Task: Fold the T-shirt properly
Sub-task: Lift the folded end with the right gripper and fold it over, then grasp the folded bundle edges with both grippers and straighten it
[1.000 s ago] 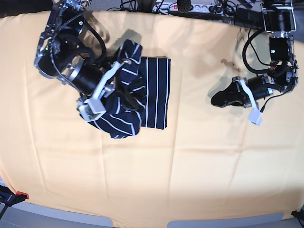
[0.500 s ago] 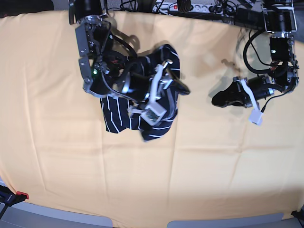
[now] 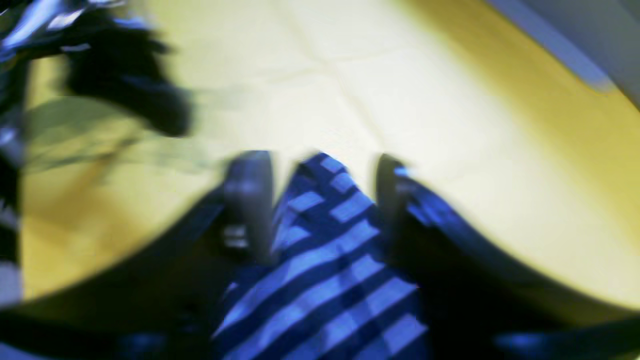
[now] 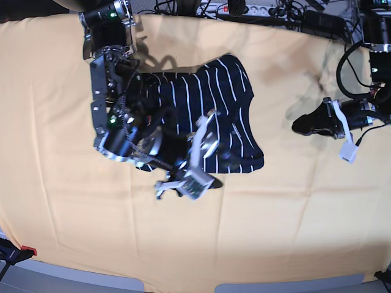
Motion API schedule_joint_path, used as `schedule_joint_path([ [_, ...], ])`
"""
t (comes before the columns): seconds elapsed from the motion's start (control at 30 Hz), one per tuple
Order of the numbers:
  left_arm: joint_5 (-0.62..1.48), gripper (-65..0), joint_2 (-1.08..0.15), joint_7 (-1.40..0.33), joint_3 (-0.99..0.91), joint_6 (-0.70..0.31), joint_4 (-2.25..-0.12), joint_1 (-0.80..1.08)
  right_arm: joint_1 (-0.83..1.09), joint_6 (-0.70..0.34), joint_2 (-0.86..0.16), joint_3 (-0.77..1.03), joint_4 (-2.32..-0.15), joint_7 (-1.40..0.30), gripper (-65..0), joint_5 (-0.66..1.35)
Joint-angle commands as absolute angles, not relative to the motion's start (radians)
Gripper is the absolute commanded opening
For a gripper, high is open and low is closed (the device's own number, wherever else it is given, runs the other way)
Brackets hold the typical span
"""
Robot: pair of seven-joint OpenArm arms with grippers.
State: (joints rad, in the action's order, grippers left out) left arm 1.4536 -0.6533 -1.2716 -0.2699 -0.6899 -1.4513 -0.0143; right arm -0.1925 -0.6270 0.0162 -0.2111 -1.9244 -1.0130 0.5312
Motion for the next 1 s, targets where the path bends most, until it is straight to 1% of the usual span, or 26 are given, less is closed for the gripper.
schedule_joint_path([
  [0.0,1.484,-65.0,-0.67,-1.284,-0.279,-0.698,-1.49,-0.033,-0.211,-0.625,0.001,-0.185,-1.941,-1.01,-51.6,0.545],
  [0.03,1.484,-65.0,-0.67,-1.304,-0.278,-0.698,-1.511,-0.033,-0.206,-0.624,-0.017,-0.162,-1.941,-1.015,-60.1,0.545],
  [0.07,1.484,-65.0,-0.67,-1.314,-0.278,-0.698,-1.534,-0.033,-0.195,-0.625,-0.039,-0.142,-1.941,-1.01,-65.0,0.545],
  [0.13,1.484,-65.0,-0.67,-1.314,-0.277,-0.698,-1.592,-0.027,-0.17,-0.651,-0.088,-0.106,-1.94,-0.965,-65.0,0.545],
  [0.2,1.484,-65.0,-0.664,-1.315,-0.275,-0.698,-1.662,-0.023,-0.148,-0.651,-0.125,-0.075,-1.94,-0.931,-65.0,0.545],
  [0.33,1.484,-65.0,-0.639,-1.31,-0.256,-0.698,-1.832,0.004,-0.127,-0.672,-0.178,-0.044,-1.923,-0.926,-65.0,0.544],
  [0.47,1.484,-65.0,-0.591,-1.31,-0.175,-0.698,-1.967,0.006,-0.149,-0.681,-0.22,-0.044,-1.846,-0.891,-65.0,0.541],
  [0.57,1.484,-65.0,-0.553,-1.31,-0.086,-0.698,-1.993,0.006,-0.18,-0.681,-0.235,-0.044,-1.773,-0.89,-65.0,0.541],
  [0.67,1.357,-65.0,-0.515,-1.287,0.01,-0.698,-1.982,0.006,-0.223,-0.685,-0.253,-0.046,-1.679,-0.884,-65.0,0.545],
  [0.87,1.007,-65.0,-0.496,-1.113,0.178,-0.698,-1.943,0.018,-0.327,-0.698,-0.294,-0.074,-1.505,-0.885,-65.0,0.588],
  [0.97,0.912,-65.0,-0.496,-1.061,0.223,-0.698,-1.909,0.041,-0.356,-0.698,-0.312,-0.12,-1.443,-0.881,-65.0,0.587],
])
